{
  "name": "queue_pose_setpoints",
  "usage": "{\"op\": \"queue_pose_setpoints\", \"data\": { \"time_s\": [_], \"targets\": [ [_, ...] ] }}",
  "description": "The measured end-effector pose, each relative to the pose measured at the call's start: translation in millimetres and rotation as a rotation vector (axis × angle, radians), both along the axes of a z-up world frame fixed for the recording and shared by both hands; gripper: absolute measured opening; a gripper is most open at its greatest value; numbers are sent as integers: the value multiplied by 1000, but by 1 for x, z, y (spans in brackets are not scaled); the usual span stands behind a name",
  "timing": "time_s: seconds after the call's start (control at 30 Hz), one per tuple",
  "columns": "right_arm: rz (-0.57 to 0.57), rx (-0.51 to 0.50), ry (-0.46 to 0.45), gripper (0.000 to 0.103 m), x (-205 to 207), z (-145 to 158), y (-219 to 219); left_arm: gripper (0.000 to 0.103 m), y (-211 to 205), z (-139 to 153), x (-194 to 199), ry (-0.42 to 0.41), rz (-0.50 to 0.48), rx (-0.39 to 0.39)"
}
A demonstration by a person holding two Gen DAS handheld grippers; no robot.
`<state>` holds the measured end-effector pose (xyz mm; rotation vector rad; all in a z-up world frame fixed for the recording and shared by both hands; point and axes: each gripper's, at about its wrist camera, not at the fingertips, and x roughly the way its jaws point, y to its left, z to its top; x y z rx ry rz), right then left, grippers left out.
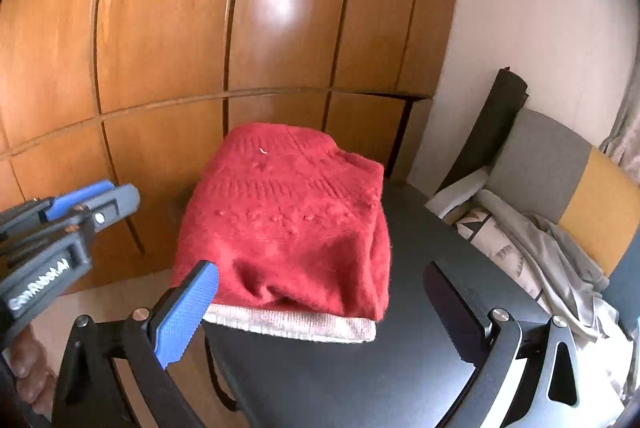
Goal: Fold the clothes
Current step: 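Open both grippers and withdraw from the placed sweater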
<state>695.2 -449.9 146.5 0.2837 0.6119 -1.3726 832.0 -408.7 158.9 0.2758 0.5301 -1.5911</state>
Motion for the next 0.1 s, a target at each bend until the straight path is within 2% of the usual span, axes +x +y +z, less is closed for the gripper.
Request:
{"op": "queue_pose_setpoints", "data": {
  "time_s": [0.1],
  "targets": [
    [-8, 8, 5, 103, -3, -2, 2, 25, 2, 2, -6, -29, 3, 7]
  ]
}}
